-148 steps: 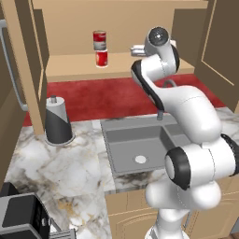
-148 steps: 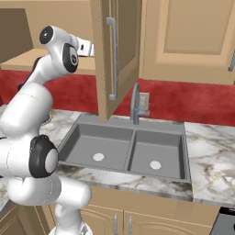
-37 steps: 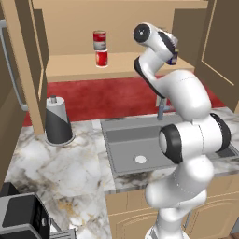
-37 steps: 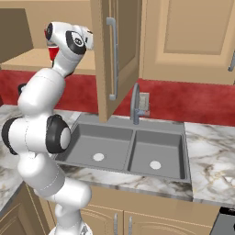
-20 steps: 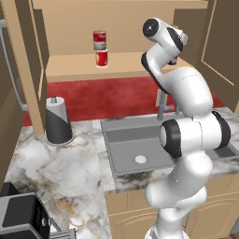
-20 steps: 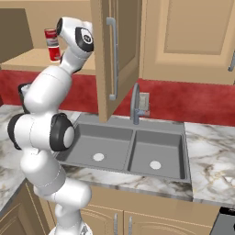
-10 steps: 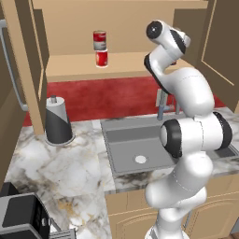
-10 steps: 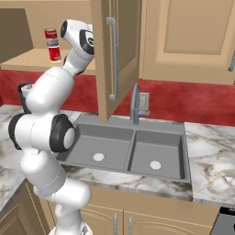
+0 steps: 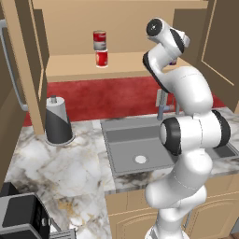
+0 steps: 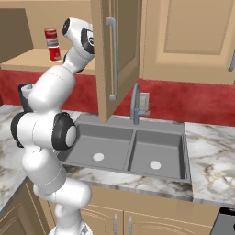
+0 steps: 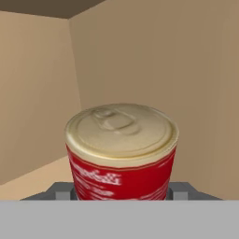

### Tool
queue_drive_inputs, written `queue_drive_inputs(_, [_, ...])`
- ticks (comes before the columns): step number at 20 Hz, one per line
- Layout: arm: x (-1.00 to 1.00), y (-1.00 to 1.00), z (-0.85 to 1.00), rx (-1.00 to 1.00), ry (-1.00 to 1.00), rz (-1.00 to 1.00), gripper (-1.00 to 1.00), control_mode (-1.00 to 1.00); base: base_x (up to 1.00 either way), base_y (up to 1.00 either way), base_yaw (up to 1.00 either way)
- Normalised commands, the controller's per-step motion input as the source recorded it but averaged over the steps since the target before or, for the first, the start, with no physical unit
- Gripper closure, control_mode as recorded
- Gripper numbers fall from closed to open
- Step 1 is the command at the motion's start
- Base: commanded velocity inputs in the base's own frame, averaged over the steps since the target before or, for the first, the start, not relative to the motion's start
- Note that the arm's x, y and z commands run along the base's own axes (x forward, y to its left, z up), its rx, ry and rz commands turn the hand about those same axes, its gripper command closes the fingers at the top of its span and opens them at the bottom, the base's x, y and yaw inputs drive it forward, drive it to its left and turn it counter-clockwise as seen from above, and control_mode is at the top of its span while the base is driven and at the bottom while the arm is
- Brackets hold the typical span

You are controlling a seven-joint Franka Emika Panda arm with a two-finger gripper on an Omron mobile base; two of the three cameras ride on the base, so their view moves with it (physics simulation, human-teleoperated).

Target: Stack two cans on top of the other two cans in the cabinet.

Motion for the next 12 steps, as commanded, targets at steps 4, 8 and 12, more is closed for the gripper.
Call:
queue_drive_inputs(4, [0.11,0.00,-0.04,0.00,0.02,0.00,1.00,-1.00,0.00,0.00,0.00])
queue_drive_inputs(8, [0.05,0.00,-0.08,0.00,0.00,0.00,1.00,-1.00,0.00,0.00,0.00])
queue_drive_inputs(12, [0.00,0.00,-0.15,0.00,0.00,0.00,1.00,-1.00,0.00,0.00,0.00])
